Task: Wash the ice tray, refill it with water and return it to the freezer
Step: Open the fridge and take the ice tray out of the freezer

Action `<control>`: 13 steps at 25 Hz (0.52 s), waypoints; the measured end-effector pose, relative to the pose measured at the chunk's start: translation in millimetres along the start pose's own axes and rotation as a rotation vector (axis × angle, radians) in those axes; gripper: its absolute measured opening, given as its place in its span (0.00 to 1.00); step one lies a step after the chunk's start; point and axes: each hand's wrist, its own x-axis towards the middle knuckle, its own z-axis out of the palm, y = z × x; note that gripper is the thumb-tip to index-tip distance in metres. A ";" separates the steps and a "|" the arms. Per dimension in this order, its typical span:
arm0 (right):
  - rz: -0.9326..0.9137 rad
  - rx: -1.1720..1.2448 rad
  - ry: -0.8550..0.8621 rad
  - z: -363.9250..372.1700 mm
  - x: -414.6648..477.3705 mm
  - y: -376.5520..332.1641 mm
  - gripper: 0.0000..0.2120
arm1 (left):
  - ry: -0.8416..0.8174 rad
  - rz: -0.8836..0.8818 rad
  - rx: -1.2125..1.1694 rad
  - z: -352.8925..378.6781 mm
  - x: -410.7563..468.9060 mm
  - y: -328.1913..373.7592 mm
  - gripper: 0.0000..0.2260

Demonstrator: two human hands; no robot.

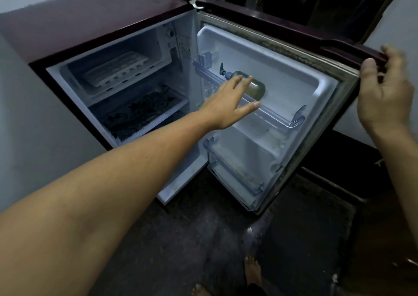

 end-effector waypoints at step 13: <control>-0.655 -0.277 -0.637 170.7 -92.2 -104.3 0.22 | 0.043 -0.404 0.090 -26.8 -96.0 -150.1 0.36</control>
